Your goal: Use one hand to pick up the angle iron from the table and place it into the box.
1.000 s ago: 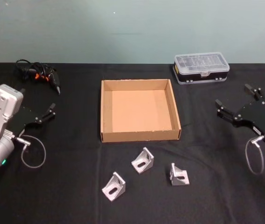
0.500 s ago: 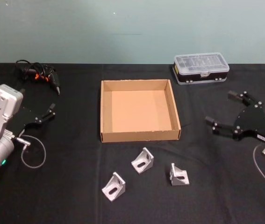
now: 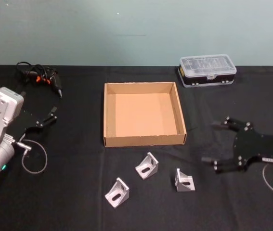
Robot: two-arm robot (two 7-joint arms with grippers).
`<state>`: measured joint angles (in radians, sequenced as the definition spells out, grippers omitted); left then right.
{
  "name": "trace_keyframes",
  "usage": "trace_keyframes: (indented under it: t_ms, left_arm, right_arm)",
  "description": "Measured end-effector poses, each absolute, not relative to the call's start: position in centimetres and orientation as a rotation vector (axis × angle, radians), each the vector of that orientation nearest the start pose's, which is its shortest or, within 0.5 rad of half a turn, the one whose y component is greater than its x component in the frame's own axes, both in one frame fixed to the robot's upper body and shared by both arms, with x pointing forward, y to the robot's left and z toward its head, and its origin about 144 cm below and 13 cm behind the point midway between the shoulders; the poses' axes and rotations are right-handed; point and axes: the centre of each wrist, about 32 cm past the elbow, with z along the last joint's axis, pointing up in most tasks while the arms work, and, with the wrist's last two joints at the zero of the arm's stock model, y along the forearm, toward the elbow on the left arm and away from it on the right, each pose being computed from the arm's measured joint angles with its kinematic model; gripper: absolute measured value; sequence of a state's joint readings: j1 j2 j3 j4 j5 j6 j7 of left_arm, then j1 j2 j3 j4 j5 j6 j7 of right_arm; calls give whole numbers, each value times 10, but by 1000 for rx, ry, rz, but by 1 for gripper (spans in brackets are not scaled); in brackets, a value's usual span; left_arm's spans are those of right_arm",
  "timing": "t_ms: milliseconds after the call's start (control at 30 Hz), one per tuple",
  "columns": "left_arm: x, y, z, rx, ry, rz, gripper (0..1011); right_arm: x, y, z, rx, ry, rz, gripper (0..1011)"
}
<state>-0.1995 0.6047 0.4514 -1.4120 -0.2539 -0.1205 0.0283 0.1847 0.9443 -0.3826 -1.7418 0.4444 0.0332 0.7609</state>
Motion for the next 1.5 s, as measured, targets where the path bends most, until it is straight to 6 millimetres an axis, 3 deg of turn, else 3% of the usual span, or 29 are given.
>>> trace_keyframes:
  t_ms: [433,900,1500]
  left_arm:
    - [489,310,1140,304,-285,1248,1000]
    - [489,310,1140,305,-285,1248,1000]
    - [489,310,1140,305,-285,1248,1000]
  right_arm:
    - [493,-340,1248,-621,-187,-225,1002]
    - [510,-327,1228,-657,-151,-206,1002]
    - [525,-312,1218,-658,-141,-193,1002]
